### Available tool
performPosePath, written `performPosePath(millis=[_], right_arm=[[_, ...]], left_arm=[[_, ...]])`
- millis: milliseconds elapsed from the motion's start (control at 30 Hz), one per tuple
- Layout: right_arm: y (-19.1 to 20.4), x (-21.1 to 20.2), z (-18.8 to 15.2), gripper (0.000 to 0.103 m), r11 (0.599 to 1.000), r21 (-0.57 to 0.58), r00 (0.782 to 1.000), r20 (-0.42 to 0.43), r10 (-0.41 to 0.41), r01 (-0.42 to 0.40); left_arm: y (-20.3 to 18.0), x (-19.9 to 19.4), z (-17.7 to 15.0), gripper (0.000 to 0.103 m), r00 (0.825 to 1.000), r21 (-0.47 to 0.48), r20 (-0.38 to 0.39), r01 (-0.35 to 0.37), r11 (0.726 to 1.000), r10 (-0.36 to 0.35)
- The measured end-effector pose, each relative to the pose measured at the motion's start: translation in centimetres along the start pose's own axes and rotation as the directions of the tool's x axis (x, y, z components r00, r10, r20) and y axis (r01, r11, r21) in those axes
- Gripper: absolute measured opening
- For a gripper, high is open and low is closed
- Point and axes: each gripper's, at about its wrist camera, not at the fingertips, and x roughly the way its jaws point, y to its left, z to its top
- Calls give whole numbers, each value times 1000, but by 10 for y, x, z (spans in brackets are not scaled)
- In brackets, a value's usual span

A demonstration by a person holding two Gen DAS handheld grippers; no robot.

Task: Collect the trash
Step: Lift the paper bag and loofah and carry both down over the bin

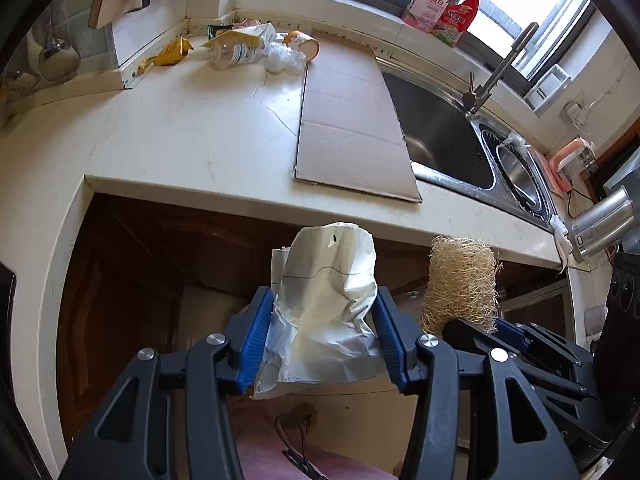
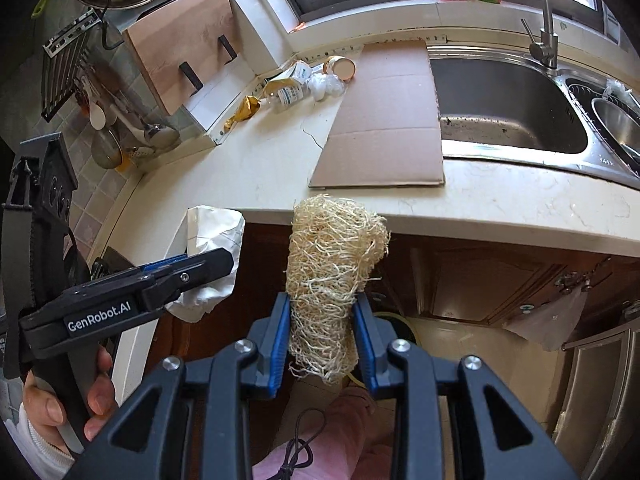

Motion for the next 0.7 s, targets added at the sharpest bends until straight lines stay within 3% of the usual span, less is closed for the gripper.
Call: performPosePath(millis=[367, 700], right_arm=[[-25, 58, -49, 30, 998, 56, 992, -126, -5, 12], [-62, 149, -84, 31, 989, 132, 969, -246, -26, 60]], left_arm=[[16, 61, -51, 49, 992, -1, -126, -23, 1000, 23], [47, 167, -92, 49, 959, -17, -282, -46, 999, 40]])
